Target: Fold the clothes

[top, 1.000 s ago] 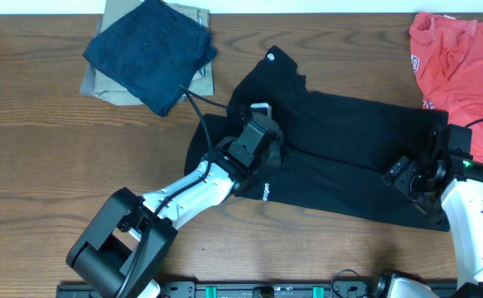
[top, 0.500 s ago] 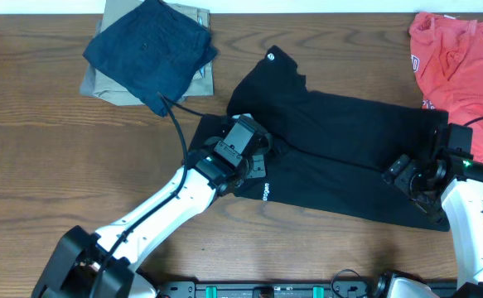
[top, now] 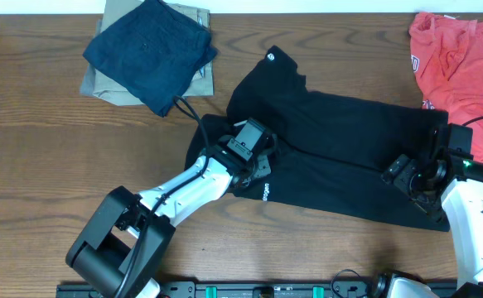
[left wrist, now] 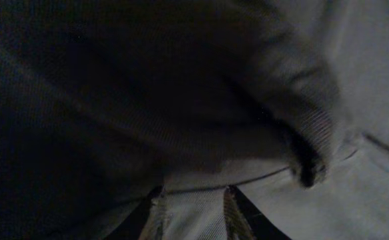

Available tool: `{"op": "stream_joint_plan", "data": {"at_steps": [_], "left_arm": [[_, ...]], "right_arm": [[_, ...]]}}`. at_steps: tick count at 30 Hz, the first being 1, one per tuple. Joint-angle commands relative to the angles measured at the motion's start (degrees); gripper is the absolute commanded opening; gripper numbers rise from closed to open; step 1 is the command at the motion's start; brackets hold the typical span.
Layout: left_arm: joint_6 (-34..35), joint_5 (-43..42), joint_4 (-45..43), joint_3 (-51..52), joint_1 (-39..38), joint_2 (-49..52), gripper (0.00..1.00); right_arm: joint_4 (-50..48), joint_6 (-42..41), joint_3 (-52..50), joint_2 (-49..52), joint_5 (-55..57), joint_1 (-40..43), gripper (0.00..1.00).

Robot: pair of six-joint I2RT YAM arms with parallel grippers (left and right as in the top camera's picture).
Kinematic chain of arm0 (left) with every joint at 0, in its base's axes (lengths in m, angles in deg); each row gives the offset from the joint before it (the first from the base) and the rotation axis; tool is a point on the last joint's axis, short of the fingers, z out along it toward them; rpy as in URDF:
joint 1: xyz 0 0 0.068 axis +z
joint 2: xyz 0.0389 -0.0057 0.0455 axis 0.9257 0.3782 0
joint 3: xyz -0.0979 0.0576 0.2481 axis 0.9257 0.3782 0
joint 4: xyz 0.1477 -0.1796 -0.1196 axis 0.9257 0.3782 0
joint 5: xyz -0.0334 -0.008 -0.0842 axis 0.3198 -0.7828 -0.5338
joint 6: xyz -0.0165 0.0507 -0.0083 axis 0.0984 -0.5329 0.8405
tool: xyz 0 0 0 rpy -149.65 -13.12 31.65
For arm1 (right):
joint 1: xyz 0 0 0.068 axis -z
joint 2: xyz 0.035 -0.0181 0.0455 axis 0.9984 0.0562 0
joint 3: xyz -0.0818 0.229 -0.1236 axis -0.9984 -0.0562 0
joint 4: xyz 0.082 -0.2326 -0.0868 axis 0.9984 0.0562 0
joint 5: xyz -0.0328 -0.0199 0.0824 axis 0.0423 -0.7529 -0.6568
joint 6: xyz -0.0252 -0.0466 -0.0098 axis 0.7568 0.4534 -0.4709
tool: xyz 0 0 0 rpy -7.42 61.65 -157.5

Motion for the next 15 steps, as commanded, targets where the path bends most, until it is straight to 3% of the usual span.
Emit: {"op": "stream_joint_plan", "data": {"at_steps": [1, 8, 15], "left_arm": [[0.2, 0.3, -0.8, -0.7, 1.5, 0.2, 0.27], [-2.1, 0.6, -1.7, -0.7, 2.6, 1.3, 0.24], [-2.6, 6.3, -4.4, -0.7, 2.8, 3.9, 0.24]], "right_arm": [[0.1, 0.8, 0.9, 0.0, 0.0, 0.4, 0.99], [0.0, 0.8, 0.9, 0.0, 0.0, 0.4, 0.99], [0.1, 0.8, 0.9, 0.0, 0.0, 0.4, 0.99]]}}
